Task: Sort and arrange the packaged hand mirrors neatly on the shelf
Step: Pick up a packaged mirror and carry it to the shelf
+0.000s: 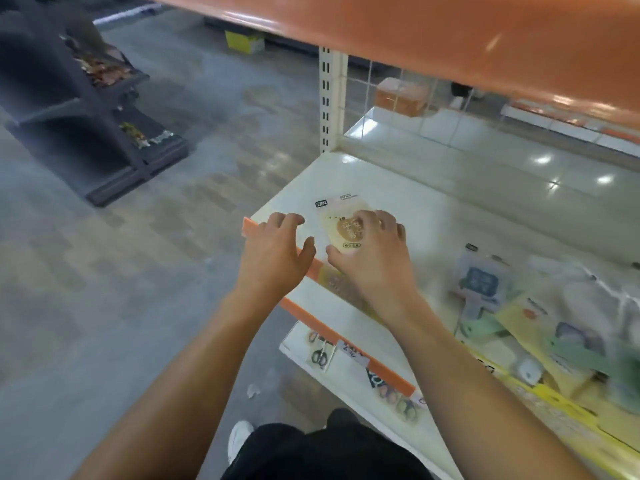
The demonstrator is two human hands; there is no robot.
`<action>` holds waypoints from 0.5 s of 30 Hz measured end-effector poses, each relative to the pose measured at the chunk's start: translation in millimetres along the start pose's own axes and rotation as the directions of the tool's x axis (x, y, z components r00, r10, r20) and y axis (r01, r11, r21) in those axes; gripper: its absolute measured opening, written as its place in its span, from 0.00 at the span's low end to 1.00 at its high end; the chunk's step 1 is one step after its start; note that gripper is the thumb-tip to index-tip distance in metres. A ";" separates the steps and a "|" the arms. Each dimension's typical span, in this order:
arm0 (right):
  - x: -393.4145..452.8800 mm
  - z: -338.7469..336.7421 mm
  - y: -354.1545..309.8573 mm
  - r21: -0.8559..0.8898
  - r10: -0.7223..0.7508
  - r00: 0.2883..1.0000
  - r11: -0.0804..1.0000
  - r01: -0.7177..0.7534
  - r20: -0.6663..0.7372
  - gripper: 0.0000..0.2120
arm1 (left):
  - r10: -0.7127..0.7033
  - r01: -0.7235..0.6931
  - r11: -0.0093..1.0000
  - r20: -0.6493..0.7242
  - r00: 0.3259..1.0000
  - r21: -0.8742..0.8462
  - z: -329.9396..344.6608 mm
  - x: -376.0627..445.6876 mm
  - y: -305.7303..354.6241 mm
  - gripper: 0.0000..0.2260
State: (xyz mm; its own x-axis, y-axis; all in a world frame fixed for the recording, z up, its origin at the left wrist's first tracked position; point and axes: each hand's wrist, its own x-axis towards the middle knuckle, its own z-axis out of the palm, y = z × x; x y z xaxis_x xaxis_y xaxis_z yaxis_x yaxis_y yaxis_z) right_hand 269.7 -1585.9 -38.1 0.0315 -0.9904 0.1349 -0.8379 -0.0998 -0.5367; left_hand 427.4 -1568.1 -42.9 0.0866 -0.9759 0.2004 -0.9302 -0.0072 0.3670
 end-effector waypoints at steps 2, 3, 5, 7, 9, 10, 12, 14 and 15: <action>1.8 -2.9 10.7 -0.012 0.041 0.999 0.999 -0.041 -0.007 0.32 | 0.042 -0.041 0.999 0.033 0.999 -0.030 9.9 12.4 6.8 0.18; 2.1 -3.6 14.4 -0.019 0.060 0.998 0.998 -0.060 -0.011 0.32 | 0.048 -0.046 0.998 0.056 0.997 -0.039 14.4 17.6 9.0 0.18; 3.9 -2.8 18.3 -0.035 0.095 0.995 0.995 -0.096 -0.026 0.32 | 0.068 -0.064 0.997 0.097 0.993 -0.043 23.4 27.4 9.7 0.18; 6.9 1.8 19.1 -0.054 0.137 0.990 0.989 -0.139 -0.032 0.33 | 0.106 -0.101 0.994 0.127 0.986 -0.038 30.4 37.2 7.1 0.18; 10.8 10.7 17.4 -0.073 0.182 0.982 0.980 -0.184 -0.042 0.33 | 0.150 -0.144 0.988 0.153 0.977 -0.051 35.0 48.9 2.2 0.18; 13.9 15.8 15.7 -0.079 0.201 0.978 0.976 -0.205 -0.054 0.33 | 0.177 -0.170 0.984 0.157 0.972 -0.060 36.5 55.6 -0.9 0.18; 22.6 25.6 9.9 -0.092 0.231 0.970 0.967 -0.238 -0.080 0.32 | 0.230 -0.220 0.973 0.162 0.960 -0.076 37.7 70.4 -9.6 0.18; 33.6 34.1 1.5 -0.105 0.267 0.960 0.955 -0.276 -0.090 0.32 | 0.266 -0.254 0.963 0.180 0.947 -0.085 37.4 85.8 -19.8 0.18; 40.0 37.4 -3.2 -0.101 0.286 0.953 0.950 -0.296 -0.098 0.32 | 0.278 -0.266 0.960 0.190 0.942 -0.089 36.9 93.4 -24.8 0.18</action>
State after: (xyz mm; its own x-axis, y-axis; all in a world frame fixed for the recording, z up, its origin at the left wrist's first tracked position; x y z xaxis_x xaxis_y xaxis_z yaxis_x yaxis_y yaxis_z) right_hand 294.0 -1628.8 -62.1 -0.2633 -0.9630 0.0570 -0.8603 0.2077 -0.4656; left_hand 445.4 -1667.1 -66.7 -0.2451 -0.9623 0.1183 -0.8844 0.2719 0.3794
